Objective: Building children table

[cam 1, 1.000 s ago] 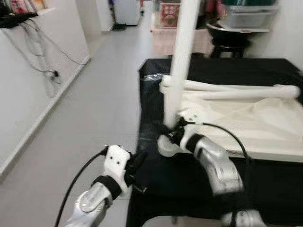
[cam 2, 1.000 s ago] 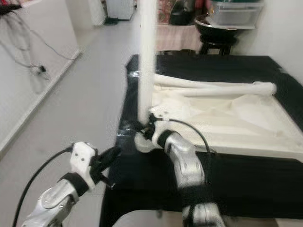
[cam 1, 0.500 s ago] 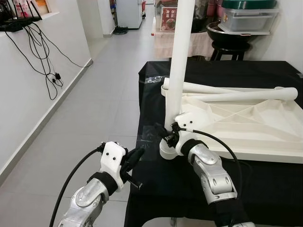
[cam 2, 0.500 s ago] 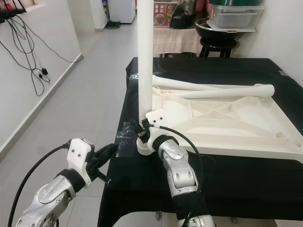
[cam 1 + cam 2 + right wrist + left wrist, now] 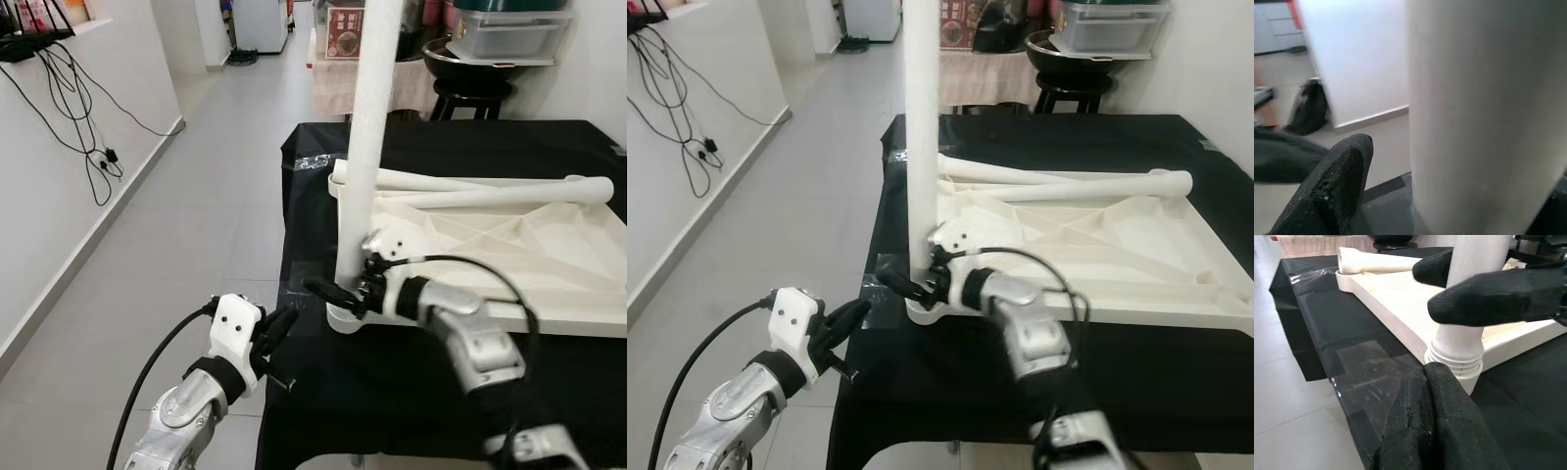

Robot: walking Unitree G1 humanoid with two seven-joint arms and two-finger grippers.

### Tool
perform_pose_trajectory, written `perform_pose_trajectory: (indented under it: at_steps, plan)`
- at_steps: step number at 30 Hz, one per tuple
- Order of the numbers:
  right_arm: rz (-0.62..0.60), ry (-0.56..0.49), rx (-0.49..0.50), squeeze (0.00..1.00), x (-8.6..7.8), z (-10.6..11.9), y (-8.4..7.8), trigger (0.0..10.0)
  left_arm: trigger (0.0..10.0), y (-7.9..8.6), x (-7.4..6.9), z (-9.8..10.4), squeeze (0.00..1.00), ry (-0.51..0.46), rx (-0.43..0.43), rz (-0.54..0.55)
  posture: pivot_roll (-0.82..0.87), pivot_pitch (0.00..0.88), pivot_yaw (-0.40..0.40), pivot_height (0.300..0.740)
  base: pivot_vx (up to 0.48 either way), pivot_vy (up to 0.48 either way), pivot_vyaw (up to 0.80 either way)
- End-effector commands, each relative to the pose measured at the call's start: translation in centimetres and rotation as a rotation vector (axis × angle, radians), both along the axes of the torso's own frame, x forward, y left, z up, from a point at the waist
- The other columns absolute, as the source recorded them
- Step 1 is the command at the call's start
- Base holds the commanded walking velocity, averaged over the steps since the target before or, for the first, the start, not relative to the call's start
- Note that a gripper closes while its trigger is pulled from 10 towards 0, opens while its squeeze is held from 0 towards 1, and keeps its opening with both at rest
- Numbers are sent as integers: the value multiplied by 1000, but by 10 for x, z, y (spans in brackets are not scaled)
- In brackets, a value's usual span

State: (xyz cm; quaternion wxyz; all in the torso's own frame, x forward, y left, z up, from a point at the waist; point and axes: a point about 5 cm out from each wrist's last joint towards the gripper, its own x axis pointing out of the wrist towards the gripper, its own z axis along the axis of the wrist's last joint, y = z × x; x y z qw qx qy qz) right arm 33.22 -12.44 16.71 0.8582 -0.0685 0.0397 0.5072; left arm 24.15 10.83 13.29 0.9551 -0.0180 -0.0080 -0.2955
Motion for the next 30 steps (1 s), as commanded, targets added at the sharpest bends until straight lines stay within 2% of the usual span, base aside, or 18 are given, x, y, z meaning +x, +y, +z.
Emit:
perform_pose_trajectory:
  at_steps: [1, 4, 8, 9, 11, 12, 18, 24, 25, 26, 27, 28, 29, 30]
  plan:
    - [92, 28, -5, 0, 3, -1, 1, 10000, 10000, 2, -1, -2, 0, 8, 6, 9, 23, 37, -6, 740, 0, 0, 0]
    - [102, 41, -16, 0, 14, 4, -4, 10000, 10000, 2, -3, -3, 0, 11, 5, 9, 27, 40, -4, 740, 0, 0, 0]
    - [108, 44, -17, 0, 15, 4, -5, 10000, 10000, 2, -3, -3, 0, 11, 5, 8, 27, 40, -4, 740, 0, 0, 0]
    - [112, 67, -14, 0, 19, 4, -6, 1137, 10000, 1, -4, -3, 0, 14, 5, 5, 35, 44, -3, 740, 0, 0, 0]
    - [114, 82, -11, 0, 22, 3, -7, 1137, 10000, 1, -5, -3, 0, 15, 5, 3, 37, 44, -4, 740, 0, 0, 0]
    - [125, 88, -10, 0, 23, 2, -8, 0, 10000, 1, -5, -3, 0, 17, 5, 1, 41, 47, -3, 740, 0, 0, 0]
    - [140, 104, 8, 0, 25, -1, -15, 0, 10000, 0, -7, -4, 0, 21, 5, -1, 39, 50, 0, 740, 0, 0, 0]
    - [95, 94, 9, 0, 23, -4, -22, 0, 10000, -1, -7, -4, 0, 22, 2, -4, 34, 54, -9, 740, 0, 0, 0]
    - [19, 88, -18, 0, 20, -11, -24, 0, 10000, -1, -8, -3, 0, 22, 1, -5, 30, 60, -11, 740, 0, 0, 0]
    - [19, 88, -18, 0, 20, -11, -24, 0, 10000, -1, -8, -3, 0, 22, 1, -5, 30, 60, -11, 740, 0, 0, 0]
    - [-104, 88, -38, 0, 17, -21, -23, 0, 10000, -1, -9, -3, 0, 21, 0, -4, 25, 65, -13, 740, 0, 0, 0]
    - [-380, 84, -20, 0, 12, -30, -15, 0, 10000, 0, -9, -2, 0, 20, -1, -1, 23, 73, -11, 740, 0, 0, 0]
    - [-380, 84, -20, 0, 12, -30, -15, 0, 10000, 0, -9, -2, 0, 20, -1, -1, 23, 73, -11, 740, 0, 0, 0]
    - [-532, 183, 22, 0, -12, -47, 1, 0, 10000, 2, -10, -1, 0, 19, -2, 1, 10, 86, 0, 740, 0, 0, 0]
